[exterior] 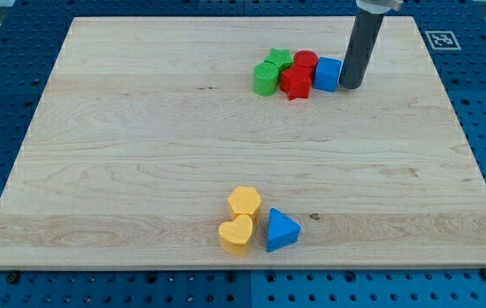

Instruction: Push the yellow heart into the yellow hexagon

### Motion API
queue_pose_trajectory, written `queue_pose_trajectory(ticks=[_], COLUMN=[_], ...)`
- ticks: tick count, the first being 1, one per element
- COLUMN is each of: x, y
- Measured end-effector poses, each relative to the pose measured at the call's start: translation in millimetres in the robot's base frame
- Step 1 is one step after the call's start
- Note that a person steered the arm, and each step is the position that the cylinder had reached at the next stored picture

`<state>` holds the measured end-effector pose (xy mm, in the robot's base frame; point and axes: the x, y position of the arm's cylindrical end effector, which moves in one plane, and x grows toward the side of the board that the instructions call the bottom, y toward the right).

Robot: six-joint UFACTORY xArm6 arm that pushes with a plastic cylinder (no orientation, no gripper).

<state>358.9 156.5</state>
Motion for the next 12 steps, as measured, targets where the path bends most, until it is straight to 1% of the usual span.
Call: queue_pose_trajectory(ticks=[1,2,3,4,5,6,9,11,12], x=[38.3,94.7,140.2,184.1,236.9,259.2,259.7,260.1,259.4], y=[17.4,23.5,22.8,15.3,2.3,-12.4,-105.0,-189.8,-201.6])
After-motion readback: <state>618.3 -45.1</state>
